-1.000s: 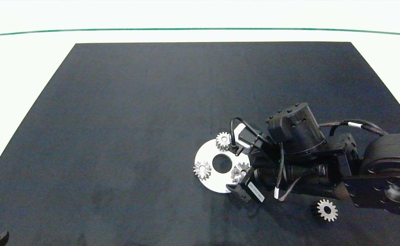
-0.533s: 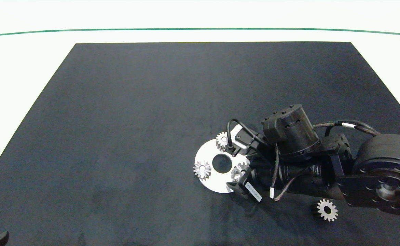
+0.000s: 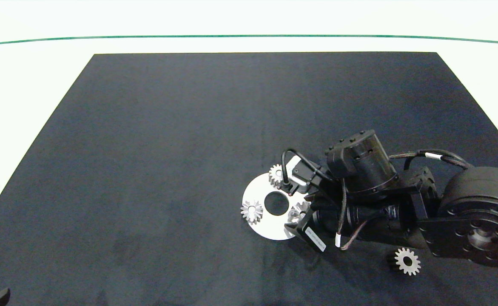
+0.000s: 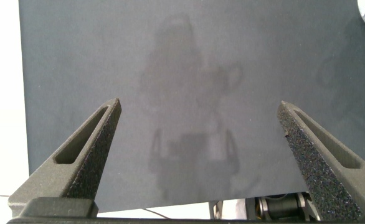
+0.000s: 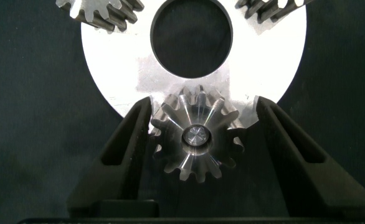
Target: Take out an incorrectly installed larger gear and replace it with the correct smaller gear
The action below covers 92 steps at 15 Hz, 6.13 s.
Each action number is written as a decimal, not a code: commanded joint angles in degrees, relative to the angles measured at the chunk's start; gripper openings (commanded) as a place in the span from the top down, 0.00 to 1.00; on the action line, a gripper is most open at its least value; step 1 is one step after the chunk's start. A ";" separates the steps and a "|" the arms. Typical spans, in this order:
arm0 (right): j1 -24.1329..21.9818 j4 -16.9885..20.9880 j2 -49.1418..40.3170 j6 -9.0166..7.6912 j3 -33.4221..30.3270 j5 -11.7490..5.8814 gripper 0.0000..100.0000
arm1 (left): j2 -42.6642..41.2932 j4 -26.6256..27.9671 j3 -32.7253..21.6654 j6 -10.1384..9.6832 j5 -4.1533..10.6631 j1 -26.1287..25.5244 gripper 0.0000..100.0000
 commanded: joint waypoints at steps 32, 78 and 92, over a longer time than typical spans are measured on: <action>1.21 5.13 -6.68 -0.16 -4.22 -0.34 0.72 | 0.20 0.19 1.13 0.10 0.11 0.09 0.00; -29.72 7.86 -34.37 4.41 20.30 6.78 0.00 | -1.03 0.27 2.89 1.33 0.11 0.53 0.00; -21.90 7.24 -39.64 5.73 30.94 8.80 0.00 | -2.09 0.36 3.24 1.41 0.11 0.45 0.00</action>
